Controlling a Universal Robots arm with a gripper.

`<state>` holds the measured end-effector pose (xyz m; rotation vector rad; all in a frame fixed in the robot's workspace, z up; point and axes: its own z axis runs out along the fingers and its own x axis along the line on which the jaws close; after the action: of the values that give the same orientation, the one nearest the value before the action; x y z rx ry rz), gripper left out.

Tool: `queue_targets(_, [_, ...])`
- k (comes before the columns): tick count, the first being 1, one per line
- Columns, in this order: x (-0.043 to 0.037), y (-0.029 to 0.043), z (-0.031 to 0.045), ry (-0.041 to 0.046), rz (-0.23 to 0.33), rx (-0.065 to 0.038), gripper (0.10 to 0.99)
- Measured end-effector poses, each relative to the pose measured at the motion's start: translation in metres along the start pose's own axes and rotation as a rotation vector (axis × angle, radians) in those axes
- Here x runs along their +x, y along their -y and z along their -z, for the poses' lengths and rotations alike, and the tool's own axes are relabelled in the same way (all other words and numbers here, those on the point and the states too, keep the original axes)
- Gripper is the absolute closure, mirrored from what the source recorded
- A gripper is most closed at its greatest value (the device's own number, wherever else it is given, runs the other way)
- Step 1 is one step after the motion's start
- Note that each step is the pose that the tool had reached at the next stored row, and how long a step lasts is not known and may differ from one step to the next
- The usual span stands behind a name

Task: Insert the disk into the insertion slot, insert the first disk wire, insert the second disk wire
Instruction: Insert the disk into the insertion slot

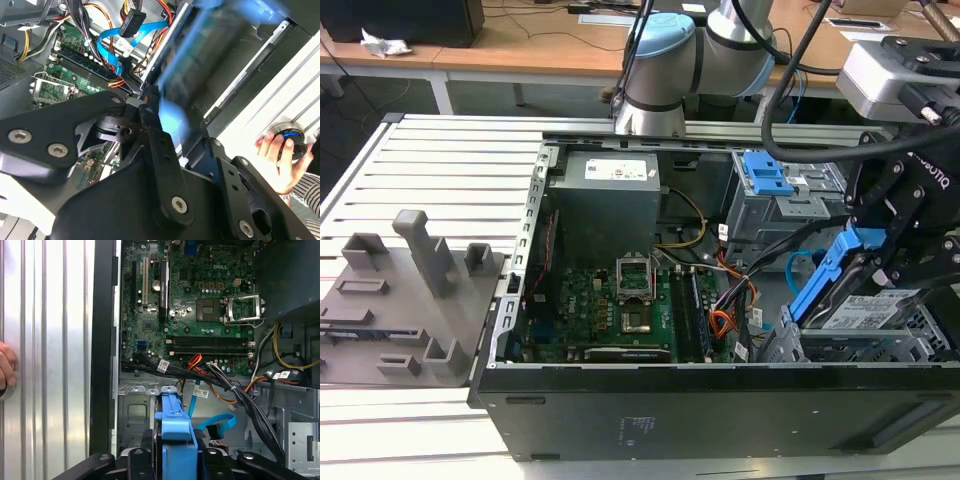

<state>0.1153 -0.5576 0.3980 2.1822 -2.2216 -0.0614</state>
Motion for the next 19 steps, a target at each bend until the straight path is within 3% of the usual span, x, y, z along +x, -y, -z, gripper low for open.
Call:
queue_targets(5, [0.0,0.0,0.0,0.0,0.0,0.0,0.659])
queue_targets(6, [0.0,0.0,0.0,-0.0001,0.0,0.0,0.792])
queue_targets(9, [0.0,0.0,0.0,-0.0001,0.0,0.0,0.973])
queue_targets(14, [-0.0001,0.0002,-0.0004,-0.0001,0.0,0.0,0.98])
queue_targets(19, [0.0001,0.0033,-0.0146,-0.0001,0.0,0.0,0.98])
